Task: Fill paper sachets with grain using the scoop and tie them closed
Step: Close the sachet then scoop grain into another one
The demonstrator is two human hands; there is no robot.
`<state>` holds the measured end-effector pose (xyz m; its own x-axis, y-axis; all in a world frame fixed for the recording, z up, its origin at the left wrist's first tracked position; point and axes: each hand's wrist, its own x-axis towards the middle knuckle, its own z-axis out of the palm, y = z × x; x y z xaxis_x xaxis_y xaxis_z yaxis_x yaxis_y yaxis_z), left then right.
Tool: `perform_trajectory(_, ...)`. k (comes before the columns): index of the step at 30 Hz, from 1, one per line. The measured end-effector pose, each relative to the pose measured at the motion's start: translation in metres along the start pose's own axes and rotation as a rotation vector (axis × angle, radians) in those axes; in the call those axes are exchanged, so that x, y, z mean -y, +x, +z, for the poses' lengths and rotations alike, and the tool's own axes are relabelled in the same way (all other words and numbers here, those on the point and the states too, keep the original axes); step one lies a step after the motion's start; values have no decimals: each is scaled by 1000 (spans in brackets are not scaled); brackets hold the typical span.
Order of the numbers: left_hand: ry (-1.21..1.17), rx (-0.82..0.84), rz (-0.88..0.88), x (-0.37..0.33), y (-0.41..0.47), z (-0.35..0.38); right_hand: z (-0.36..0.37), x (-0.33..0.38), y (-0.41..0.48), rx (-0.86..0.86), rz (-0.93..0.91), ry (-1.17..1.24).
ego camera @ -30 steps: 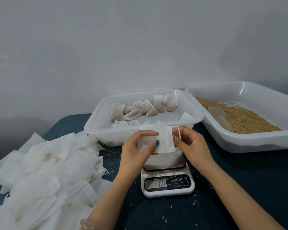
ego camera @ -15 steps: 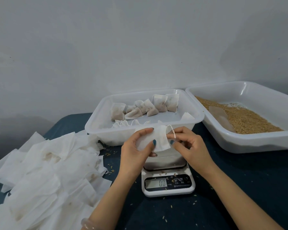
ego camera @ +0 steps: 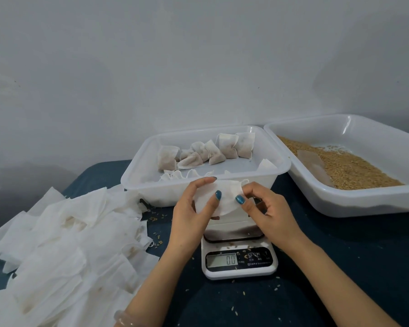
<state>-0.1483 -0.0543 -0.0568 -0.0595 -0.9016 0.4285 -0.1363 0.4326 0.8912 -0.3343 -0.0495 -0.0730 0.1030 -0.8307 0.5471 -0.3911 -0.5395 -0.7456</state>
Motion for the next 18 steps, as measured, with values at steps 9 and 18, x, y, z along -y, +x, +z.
perform_trajectory(9, 13, 118, -39, 3, -1, 0, 7, -10, -3, -2, -55, -63)
perform_trajectory(18, 469, -57, 215, 1, 1, -9, 3, -3, -2, -87, -145, -78)
